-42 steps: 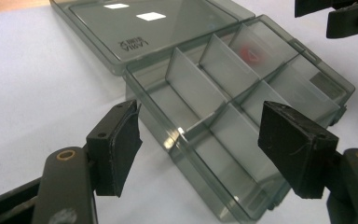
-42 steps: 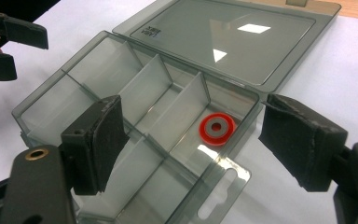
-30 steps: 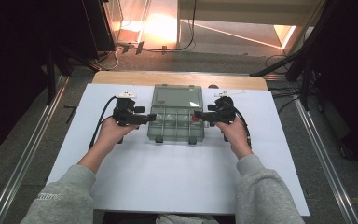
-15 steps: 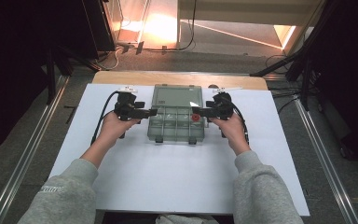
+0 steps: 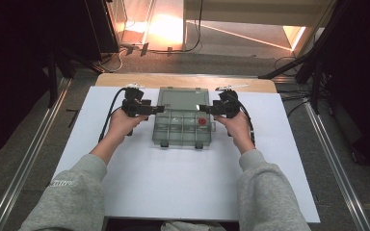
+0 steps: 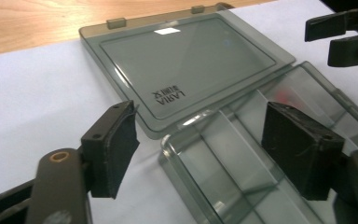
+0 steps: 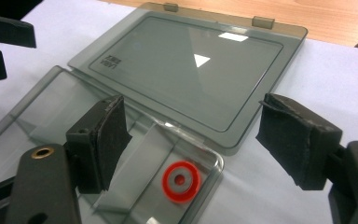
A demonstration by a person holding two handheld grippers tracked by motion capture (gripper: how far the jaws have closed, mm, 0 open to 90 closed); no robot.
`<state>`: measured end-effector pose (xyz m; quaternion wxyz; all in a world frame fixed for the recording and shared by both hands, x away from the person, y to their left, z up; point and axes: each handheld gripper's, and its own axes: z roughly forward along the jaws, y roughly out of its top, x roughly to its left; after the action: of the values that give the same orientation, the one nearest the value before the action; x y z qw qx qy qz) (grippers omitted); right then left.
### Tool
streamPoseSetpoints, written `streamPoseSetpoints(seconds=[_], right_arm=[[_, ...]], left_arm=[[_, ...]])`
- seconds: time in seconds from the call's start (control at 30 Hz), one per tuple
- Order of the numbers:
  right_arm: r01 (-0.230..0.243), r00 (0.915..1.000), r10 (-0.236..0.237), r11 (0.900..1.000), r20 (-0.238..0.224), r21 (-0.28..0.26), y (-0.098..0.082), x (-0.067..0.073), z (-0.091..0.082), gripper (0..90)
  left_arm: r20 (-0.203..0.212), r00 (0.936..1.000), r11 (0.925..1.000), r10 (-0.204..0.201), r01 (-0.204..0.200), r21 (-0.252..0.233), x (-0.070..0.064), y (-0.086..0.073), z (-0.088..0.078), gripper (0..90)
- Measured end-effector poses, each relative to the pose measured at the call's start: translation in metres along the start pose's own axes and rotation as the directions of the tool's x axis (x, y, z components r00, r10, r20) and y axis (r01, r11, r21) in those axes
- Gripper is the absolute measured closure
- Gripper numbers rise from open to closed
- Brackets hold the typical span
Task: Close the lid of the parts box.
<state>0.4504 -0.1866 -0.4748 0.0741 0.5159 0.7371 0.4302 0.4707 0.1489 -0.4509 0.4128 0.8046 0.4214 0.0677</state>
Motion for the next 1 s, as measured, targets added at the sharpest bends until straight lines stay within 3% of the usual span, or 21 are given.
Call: streamPoseSetpoints(seconds=[0.07,0.23,0.43,0.5,0.7,1.0], right_arm=[[-0.008,0.9999,0.008,1.000,0.011,0.010,0.001,-0.001,0.005,24.4],[-0.027,0.9995,0.027,0.999,0.016,0.027,0.003,-0.003,0.014,24.5],[-0.045,0.9989,0.045,0.999,0.015,0.029,0.007,-0.005,0.022,24.5],[-0.058,0.9982,0.058,0.998,0.014,0.025,0.007,-0.007,0.025,24.5],[-0.086,0.9960,0.086,0.996,0.026,0.021,0.008,-0.009,0.031,24.5],[-0.104,0.9941,0.103,0.994,0.036,0.025,0.005,-0.013,0.036,25.9]], left_arm=[[-0.028,0.9994,0.9998,0.019,-0.019,0.011,0.002,0.003,0.002,26.2],[-0.030,0.9992,0.9995,-0.026,0.026,-0.015,0.005,0.009,0.007,26.3],[-0.041,0.9982,0.9990,-0.044,0.043,-0.005,0.007,0.012,0.020,26.3],[-0.064,0.9975,0.9995,-0.030,0.029,-0.009,0.006,0.011,0.025,26.3],[-0.075,0.9927,0.9954,-0.094,0.092,-0.027,0.011,0.009,0.034,26.4],[-0.091,0.9881,0.9922,-0.123,0.121,-0.029,0.009,0.006,0.044,26.4]])
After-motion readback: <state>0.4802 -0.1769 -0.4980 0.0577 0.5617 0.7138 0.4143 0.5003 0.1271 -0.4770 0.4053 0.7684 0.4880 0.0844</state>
